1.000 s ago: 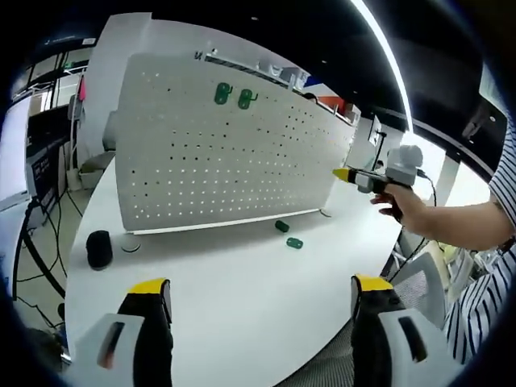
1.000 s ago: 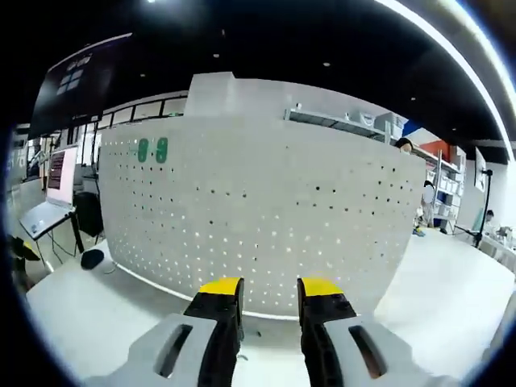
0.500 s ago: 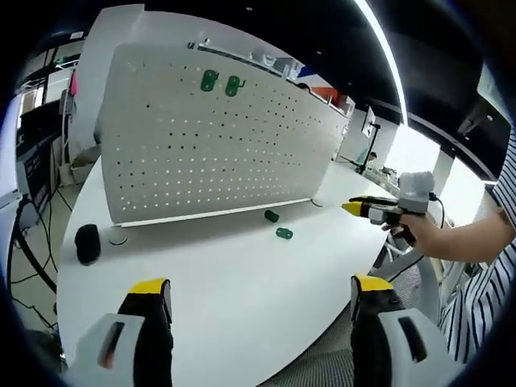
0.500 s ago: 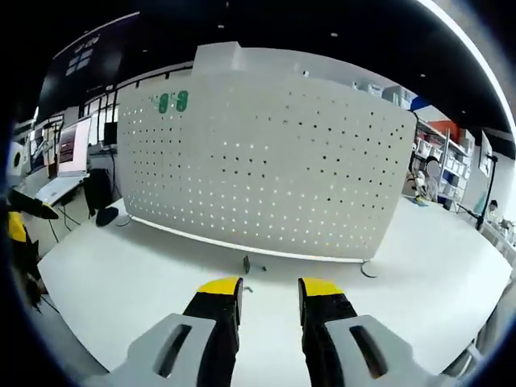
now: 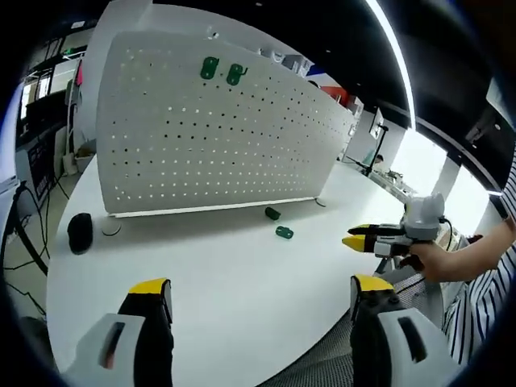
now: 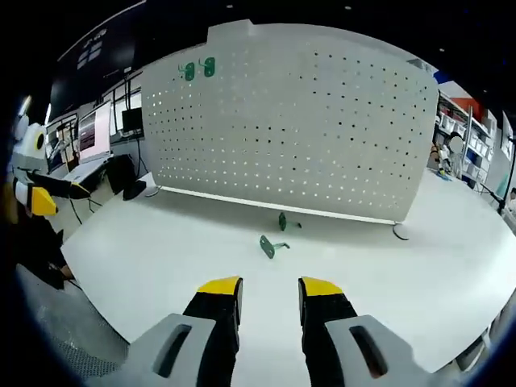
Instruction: Insert the hook assembly into the mounting plate slot until the hook locks in place.
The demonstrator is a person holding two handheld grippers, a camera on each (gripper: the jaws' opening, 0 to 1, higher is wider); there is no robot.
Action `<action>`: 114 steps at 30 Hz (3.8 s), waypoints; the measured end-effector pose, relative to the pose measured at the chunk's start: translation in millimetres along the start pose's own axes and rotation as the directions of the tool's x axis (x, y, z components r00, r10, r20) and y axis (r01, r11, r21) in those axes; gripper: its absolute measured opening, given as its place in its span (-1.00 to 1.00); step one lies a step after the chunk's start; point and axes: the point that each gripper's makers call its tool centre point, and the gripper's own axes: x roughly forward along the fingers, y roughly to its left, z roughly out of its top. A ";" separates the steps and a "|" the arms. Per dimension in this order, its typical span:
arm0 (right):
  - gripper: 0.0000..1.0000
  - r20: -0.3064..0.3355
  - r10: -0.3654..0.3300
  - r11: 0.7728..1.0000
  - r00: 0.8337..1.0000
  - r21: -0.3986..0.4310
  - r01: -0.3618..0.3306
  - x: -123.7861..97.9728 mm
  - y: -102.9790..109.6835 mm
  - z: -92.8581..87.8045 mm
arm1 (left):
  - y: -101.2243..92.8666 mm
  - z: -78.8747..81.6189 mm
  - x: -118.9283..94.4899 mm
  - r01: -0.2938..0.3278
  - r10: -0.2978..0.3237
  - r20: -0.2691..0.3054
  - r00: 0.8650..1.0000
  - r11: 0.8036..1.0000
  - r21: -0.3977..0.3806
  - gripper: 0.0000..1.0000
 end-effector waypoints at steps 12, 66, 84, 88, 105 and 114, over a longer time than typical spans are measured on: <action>-0.51 -0.079 0.094 0.990 0.992 0.110 -0.085 65.9 22.5 -10.1 | 2.3 -5.9 -1.0 -0.044 0.044 -0.017 0.999 0.999 -0.025 0.87; -0.96 -0.248 -0.048 0.952 0.968 0.281 0.119 171.8 -27.2 10.4 | 37.7 -14.4 1.4 -0.098 0.096 -0.020 0.995 0.989 -0.109 0.82; -1.00 -0.184 -0.052 0.959 0.982 0.263 0.100 158.8 -31.1 23.4 | 33.5 -0.3 1.2 -0.103 0.105 0.008 0.994 0.990 -0.098 0.83; -1.00 -0.130 -0.053 0.967 0.990 0.240 0.083 151.2 -29.8 38.9 | 27.3 8.5 1.1 -0.097 0.099 0.022 0.995 0.991 -0.087 0.83; -1.00 0.040 -0.012 0.971 0.999 0.240 0.002 102.8 -8.8 81.6 | 6.3 41.8 7.4 -0.080 0.086 0.063 0.994 0.993 -0.081 0.78; -1.00 0.161 0.079 0.961 0.984 0.249 -0.118 69.0 22.8 107.1 | -9.1 53.2 15.8 -0.046 0.051 0.067 0.996 0.996 -0.080 0.72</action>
